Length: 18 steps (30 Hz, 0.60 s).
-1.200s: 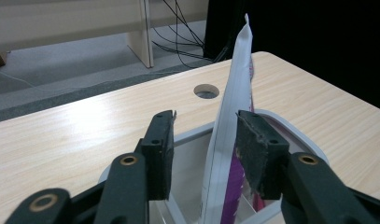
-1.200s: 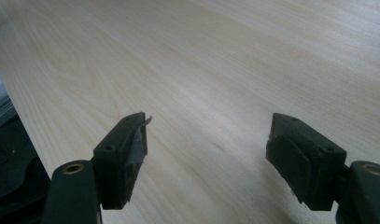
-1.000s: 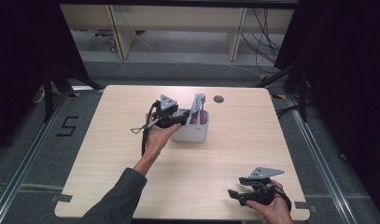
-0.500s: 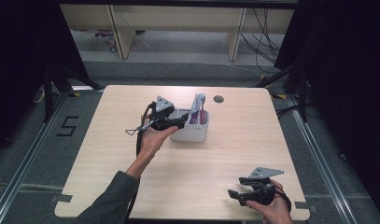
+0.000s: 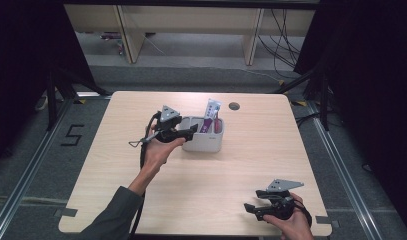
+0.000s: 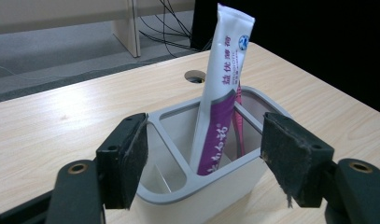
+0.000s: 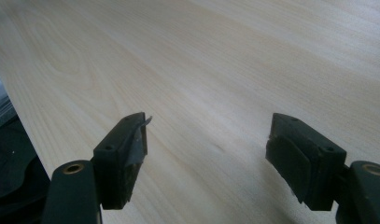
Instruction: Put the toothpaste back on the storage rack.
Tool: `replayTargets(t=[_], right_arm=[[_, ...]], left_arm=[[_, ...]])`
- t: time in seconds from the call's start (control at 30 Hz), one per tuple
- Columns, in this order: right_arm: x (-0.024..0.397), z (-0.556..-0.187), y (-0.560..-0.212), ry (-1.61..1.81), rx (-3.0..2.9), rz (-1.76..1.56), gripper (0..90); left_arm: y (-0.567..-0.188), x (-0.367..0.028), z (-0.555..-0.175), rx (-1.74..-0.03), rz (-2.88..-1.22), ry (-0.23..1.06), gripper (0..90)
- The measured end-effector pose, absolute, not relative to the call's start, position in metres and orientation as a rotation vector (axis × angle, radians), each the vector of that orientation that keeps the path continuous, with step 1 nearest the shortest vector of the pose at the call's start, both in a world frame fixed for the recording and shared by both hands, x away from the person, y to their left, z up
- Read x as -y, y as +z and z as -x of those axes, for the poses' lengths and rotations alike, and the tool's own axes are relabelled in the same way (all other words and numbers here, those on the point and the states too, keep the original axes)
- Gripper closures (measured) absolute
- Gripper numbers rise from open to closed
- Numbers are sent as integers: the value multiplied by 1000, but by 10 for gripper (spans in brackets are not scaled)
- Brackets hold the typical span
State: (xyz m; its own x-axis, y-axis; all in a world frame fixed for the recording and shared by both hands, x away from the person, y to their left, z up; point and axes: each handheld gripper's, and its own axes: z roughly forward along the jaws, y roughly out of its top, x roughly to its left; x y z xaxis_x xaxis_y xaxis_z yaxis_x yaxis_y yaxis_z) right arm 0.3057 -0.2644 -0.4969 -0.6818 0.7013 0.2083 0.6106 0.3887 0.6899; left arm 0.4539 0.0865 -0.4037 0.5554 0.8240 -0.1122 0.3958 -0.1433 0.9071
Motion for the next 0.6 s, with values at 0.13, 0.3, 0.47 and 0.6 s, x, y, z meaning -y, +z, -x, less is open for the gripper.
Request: replayTargets(t=[0.13, 0.3, 0.47, 0.6], right_arm=[[265, -306, -497, 1168, -2520, -1181, 294], [265, -306, -497, 1178, -2518, -1185, 294], [266, -306, -497, 1176, -2512, -1182, 294], [265, -306, -497, 1176, -2511, -1183, 294]], left_arm=[[-403, -91, -453, -1013, -1768, 511, 304], [-403, -95, -451, -1019, -1762, 508, 298], [-403, -102, -448, -1014, -1770, 517, 295], [-405, -108, -444, -1012, -1774, 511, 293]])
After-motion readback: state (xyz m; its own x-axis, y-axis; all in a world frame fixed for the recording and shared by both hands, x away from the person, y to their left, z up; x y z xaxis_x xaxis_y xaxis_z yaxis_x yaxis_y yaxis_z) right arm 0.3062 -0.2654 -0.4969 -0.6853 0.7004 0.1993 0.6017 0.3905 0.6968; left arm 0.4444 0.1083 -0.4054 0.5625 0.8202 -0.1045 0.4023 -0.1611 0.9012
